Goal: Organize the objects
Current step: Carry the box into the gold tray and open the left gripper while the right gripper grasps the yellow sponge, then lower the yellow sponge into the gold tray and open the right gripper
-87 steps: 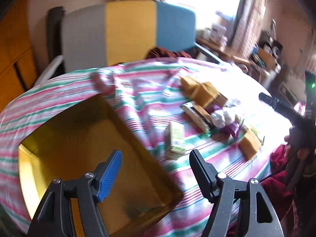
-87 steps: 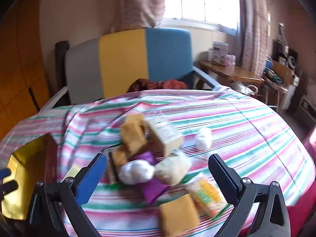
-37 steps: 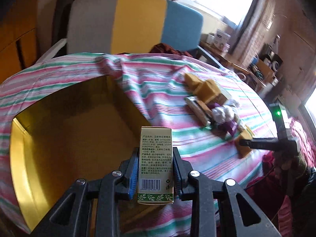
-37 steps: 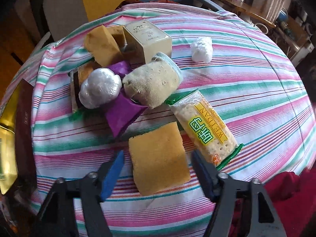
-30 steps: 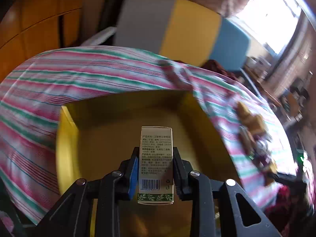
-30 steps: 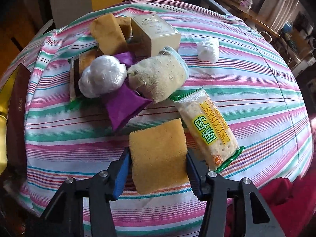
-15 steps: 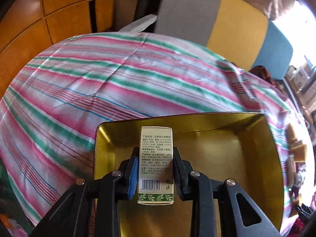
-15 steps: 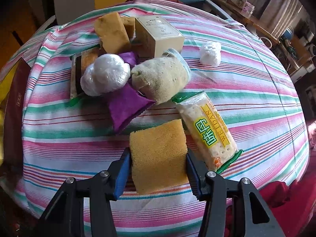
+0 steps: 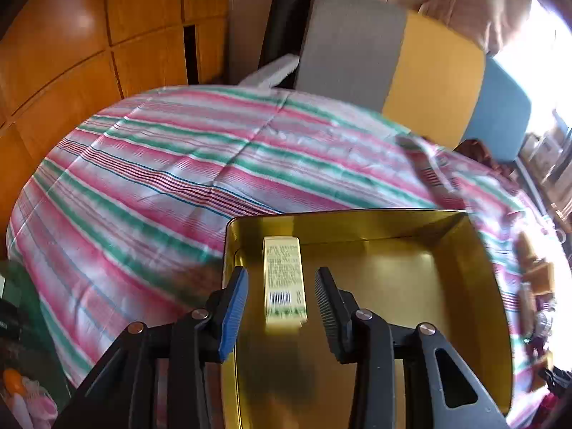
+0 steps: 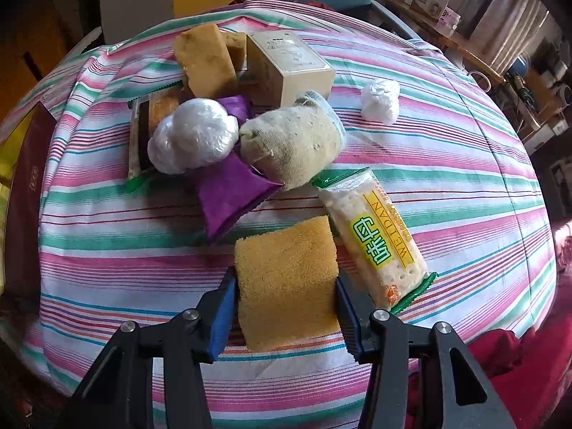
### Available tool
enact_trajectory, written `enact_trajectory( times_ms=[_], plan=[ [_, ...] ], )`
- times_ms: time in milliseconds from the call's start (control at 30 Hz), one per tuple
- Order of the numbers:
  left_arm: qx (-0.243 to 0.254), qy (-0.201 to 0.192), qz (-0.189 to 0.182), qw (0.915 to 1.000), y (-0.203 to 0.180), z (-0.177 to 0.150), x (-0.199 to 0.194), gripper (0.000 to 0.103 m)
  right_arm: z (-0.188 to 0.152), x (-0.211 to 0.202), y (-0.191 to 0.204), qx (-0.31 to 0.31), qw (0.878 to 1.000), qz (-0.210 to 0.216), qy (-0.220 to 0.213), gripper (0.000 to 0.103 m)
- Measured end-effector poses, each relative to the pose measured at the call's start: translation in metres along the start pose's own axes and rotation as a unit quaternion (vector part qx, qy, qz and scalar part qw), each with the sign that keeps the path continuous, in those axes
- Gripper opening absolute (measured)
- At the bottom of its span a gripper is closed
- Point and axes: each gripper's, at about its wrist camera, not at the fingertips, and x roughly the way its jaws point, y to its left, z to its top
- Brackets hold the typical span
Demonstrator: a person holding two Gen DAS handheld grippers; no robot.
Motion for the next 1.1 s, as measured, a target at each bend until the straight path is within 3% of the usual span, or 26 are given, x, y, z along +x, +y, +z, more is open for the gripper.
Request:
enact_trajectory(
  times_ms=[233,433,600,867,1100],
  plan=[
    [0.006,-0.024,-0.036,0.9990,0.002,-0.042,-0.048,0.041,0.007,-0.039,0.009,-0.012,0.998,0.031,-0.050,0.051],
    [-0.004,-0.018,-0.048,0.9987,0.006,-0.064,-0.061,0.041,0.010,-0.090,0.064,-0.069,0.991,0.062,-0.099,0.051],
    [-0.005,-0.023,-0.041,0.9989,0.007,-0.078,-0.072,0.041,0.017,-0.093,0.124,-0.099,0.985,0.092,-0.109,0.051],
    [-0.005,-0.039,-0.029,0.9988,0.014,-0.088,-0.089,0.041,0.018,-0.086,0.227,-0.181,0.965,0.147,-0.119,0.051],
    [-0.006,-0.042,-0.029,0.9987,0.019,-0.089,-0.093,0.041,0.013,-0.082,0.287,-0.234,0.949,0.181,-0.110,0.052]
  ],
)
